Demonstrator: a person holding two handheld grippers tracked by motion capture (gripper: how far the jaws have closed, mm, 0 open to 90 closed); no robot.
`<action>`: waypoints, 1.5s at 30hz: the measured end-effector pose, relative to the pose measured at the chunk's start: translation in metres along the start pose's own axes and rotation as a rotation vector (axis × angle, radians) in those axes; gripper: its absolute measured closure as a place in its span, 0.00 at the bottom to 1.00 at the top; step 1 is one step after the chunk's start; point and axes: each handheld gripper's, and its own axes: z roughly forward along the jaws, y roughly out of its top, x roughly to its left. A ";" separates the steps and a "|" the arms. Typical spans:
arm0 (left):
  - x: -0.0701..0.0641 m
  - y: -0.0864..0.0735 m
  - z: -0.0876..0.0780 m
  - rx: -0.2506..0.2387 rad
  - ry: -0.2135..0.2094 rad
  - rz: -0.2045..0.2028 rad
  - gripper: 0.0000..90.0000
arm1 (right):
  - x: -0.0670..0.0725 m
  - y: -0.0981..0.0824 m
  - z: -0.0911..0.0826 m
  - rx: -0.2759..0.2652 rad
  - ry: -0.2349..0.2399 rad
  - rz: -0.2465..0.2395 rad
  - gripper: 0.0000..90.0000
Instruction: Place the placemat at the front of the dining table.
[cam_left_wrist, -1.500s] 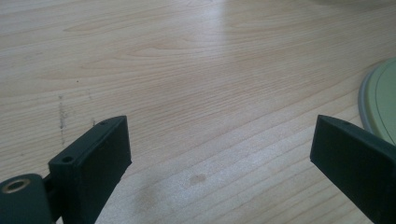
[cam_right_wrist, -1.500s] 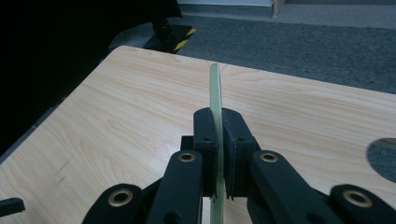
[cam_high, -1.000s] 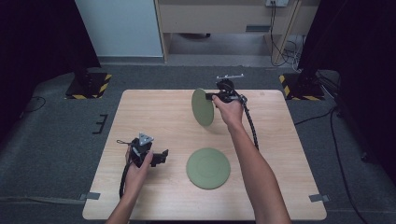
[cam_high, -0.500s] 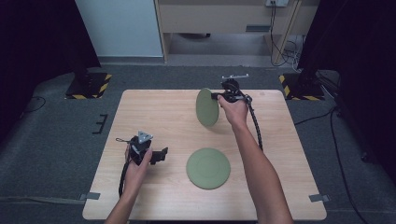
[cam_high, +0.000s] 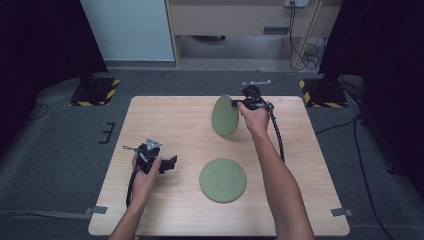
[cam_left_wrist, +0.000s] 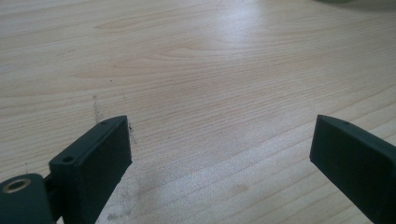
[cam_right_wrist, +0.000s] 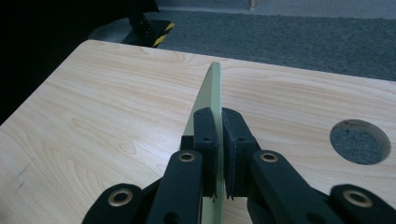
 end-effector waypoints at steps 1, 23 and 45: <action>0.000 0.000 0.000 0.003 0.000 0.001 0.05 | -0.001 0.000 0.000 0.001 -0.001 0.002 0.95; -0.004 0.000 -0.002 0.001 0.002 0.010 0.05 | -0.026 -0.038 -0.006 0.067 -0.076 0.022 0.95; -0.008 -0.003 0.001 0.017 0.002 0.030 0.05 | -0.047 -0.074 -0.001 0.133 -0.122 0.052 0.94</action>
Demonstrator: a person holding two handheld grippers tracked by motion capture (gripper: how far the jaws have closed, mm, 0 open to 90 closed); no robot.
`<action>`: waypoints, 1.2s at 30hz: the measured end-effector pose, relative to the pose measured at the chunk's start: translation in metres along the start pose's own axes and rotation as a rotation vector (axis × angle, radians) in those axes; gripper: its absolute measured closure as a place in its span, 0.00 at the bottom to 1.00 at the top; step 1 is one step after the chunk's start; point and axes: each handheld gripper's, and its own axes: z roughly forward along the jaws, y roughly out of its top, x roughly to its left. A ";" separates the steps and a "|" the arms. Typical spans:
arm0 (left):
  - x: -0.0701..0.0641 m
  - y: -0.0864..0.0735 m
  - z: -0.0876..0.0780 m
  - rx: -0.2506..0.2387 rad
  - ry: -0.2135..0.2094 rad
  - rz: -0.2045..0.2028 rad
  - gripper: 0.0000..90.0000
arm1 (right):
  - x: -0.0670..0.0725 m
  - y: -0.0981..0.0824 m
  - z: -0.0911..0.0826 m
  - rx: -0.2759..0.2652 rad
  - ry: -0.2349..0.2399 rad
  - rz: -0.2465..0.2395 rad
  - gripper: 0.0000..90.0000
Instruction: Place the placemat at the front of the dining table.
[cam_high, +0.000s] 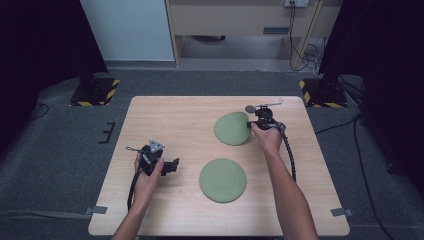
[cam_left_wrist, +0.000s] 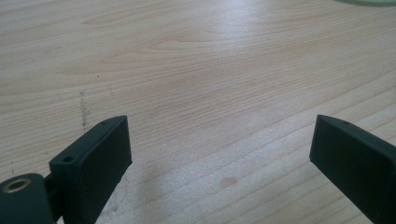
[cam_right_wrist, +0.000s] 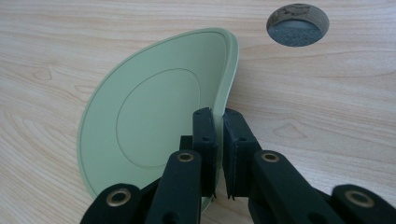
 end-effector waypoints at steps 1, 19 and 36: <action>0.000 0.000 0.000 0.001 0.000 0.001 0.05 | -0.001 0.000 0.000 0.001 -0.003 -0.001 0.94; -0.001 -0.001 0.001 0.004 -0.004 0.001 0.05 | -0.015 -0.011 0.015 0.006 -0.021 0.079 0.87; 0.003 -0.002 0.002 0.007 0.000 -0.003 0.05 | -0.030 -0.007 0.008 -0.068 -0.157 0.062 0.20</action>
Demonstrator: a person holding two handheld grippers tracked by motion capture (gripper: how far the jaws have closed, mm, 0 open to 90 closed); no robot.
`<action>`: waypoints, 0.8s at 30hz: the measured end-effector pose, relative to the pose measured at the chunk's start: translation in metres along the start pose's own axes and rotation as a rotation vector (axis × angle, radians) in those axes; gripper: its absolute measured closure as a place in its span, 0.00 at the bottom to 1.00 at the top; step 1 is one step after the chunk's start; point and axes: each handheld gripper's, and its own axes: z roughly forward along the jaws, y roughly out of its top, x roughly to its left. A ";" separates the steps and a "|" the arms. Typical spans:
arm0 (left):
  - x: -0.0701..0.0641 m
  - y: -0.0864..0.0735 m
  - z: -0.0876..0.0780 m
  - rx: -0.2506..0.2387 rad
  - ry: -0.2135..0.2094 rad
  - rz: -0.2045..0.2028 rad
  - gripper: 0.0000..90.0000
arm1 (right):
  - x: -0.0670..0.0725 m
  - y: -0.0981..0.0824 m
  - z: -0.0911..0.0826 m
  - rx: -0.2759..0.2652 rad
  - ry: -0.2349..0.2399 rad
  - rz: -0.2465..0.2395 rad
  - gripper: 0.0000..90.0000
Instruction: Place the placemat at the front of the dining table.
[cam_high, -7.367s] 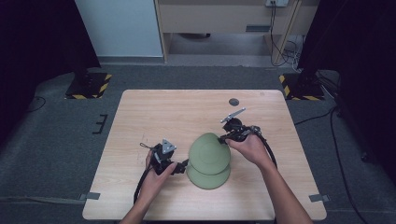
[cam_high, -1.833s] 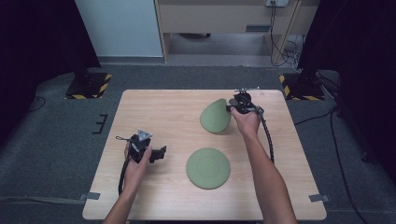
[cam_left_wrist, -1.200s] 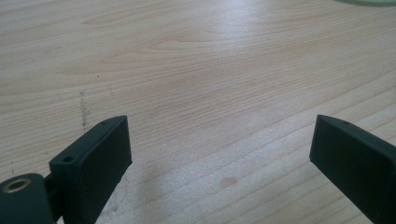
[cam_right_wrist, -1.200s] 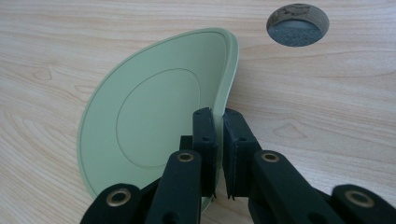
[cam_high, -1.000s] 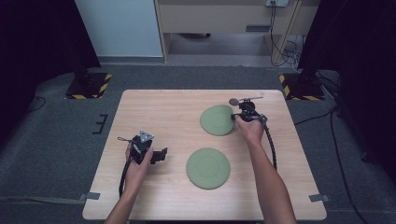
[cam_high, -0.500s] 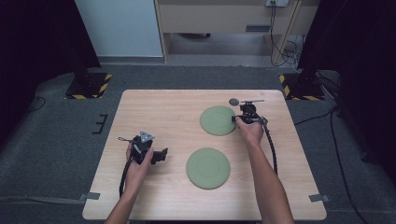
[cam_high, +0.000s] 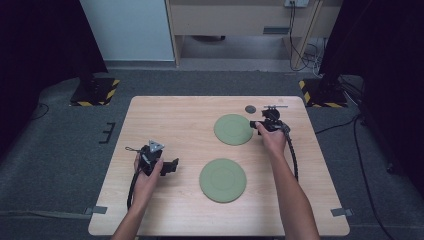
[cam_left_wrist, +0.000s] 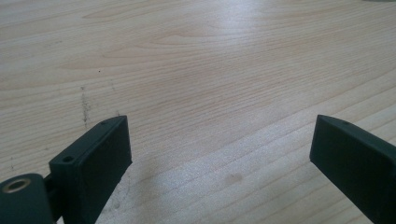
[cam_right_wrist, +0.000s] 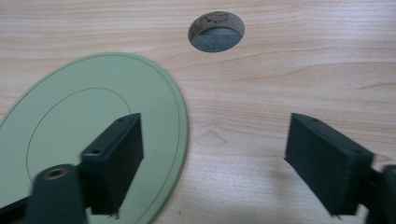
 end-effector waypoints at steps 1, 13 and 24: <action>0.000 0.000 0.000 0.002 0.000 0.004 0.05 | -0.001 0.001 -0.002 0.008 -0.003 -0.008 0.18; 0.007 -0.005 0.000 0.020 0.010 -0.006 0.05 | -0.005 0.006 -0.042 -0.034 0.015 -0.019 0.11; 0.006 -0.009 -0.008 0.005 0.020 -0.001 0.05 | -0.005 -0.007 -0.071 -0.040 0.050 -0.056 0.08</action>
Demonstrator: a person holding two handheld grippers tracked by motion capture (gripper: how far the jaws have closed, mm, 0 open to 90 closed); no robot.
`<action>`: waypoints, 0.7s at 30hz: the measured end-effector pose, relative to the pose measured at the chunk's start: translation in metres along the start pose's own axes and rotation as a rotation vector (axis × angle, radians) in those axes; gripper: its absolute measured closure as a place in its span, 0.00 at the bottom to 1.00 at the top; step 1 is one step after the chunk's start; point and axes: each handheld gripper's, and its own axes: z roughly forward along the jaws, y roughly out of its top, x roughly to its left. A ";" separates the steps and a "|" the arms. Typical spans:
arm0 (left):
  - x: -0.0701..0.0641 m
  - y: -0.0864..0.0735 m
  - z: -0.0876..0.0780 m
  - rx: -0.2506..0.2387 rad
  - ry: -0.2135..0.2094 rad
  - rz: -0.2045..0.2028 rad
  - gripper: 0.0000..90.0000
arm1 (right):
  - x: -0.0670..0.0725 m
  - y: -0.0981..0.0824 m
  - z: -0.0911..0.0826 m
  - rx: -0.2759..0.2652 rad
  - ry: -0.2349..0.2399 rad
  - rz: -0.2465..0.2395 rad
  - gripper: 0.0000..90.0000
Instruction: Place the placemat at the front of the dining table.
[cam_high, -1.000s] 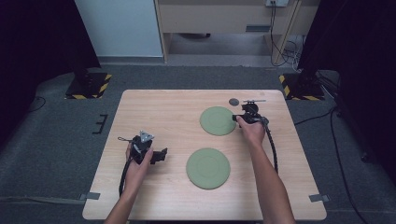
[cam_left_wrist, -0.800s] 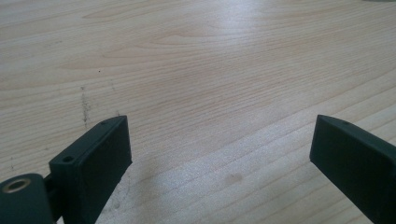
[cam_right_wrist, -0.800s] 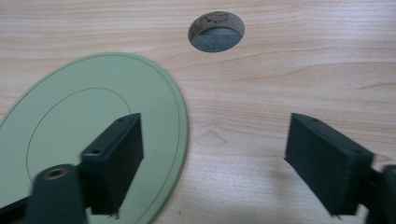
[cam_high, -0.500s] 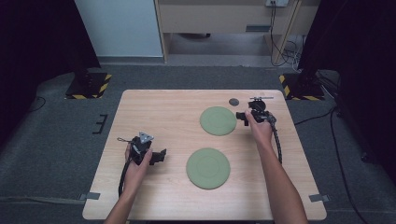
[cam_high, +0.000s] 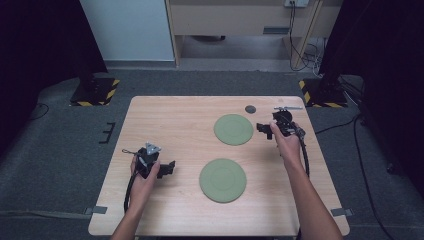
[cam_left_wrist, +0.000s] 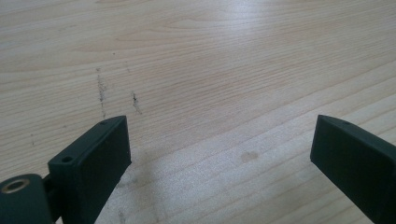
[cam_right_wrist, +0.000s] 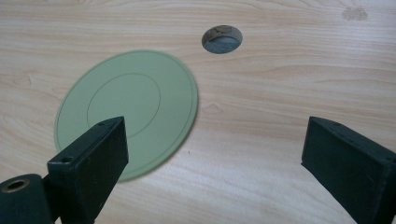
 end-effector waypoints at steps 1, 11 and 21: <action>0.000 0.000 -0.003 -0.007 0.002 -0.001 0.05 | 0.000 -0.002 -0.004 0.000 -0.003 -0.007 0.08; -0.003 -0.005 -0.009 -0.020 0.004 -0.009 0.04 | -0.002 -0.018 -0.035 -0.025 0.019 -0.009 0.07; -0.006 -0.006 -0.005 -0.002 0.009 0.011 0.04 | -0.002 -0.043 -0.037 0.002 0.036 -0.032 0.07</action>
